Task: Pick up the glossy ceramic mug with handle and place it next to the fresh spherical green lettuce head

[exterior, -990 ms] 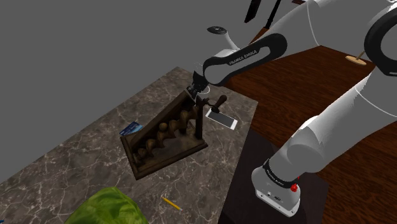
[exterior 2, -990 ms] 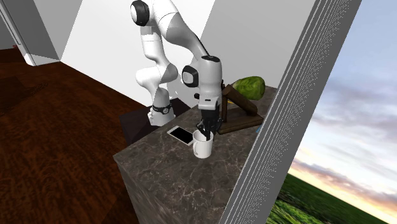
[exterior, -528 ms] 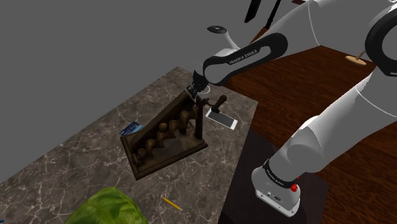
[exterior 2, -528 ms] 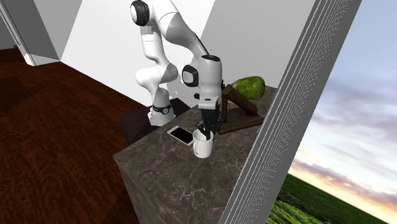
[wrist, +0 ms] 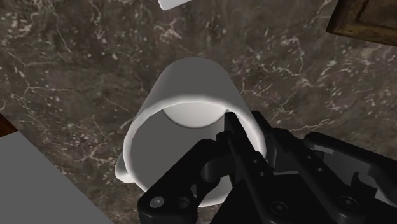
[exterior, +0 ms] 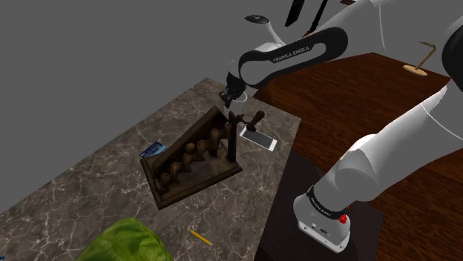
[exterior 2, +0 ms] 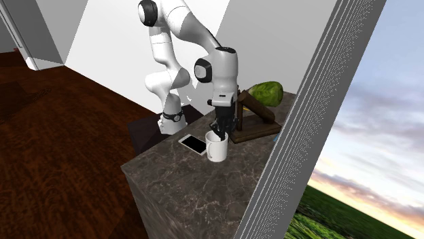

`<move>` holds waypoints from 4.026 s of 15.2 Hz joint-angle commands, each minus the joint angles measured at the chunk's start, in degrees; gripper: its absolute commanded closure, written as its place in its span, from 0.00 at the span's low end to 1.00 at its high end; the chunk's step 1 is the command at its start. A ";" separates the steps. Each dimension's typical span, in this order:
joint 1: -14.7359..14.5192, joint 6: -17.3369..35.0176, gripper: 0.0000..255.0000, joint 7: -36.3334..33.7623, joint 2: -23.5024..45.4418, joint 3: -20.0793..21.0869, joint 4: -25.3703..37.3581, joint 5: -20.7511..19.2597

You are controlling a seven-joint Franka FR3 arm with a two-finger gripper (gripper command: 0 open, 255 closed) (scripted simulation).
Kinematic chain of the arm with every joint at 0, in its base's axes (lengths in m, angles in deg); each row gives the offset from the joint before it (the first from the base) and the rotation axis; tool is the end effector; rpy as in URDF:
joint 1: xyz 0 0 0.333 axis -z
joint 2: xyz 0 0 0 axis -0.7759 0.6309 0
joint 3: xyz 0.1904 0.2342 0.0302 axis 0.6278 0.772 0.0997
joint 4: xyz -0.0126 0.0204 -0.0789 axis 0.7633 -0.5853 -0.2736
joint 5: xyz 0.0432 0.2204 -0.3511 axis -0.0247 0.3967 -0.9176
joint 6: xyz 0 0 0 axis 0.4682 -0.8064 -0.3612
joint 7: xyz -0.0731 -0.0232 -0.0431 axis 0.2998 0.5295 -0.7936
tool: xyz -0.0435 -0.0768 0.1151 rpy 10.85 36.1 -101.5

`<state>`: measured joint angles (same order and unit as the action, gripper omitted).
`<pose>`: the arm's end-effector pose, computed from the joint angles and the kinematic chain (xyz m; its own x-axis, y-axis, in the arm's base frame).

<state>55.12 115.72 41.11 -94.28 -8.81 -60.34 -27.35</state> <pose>0.5062 0.0212 0.3228 0.9870 -0.0482 0.1534 -0.0597 -0.9957 0.0711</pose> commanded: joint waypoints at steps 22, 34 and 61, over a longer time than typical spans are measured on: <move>-0.45 -18.44 1.00 2.56 -6.79 -0.57 11.77 2.03; -0.45 -27.69 1.00 3.34 -7.51 -0.71 20.35 2.33; -13.82 -41.08 1.00 -21.33 -35.51 17.90 5.54 15.03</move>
<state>42.08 75.59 21.11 -128.92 8.07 -54.66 -13.45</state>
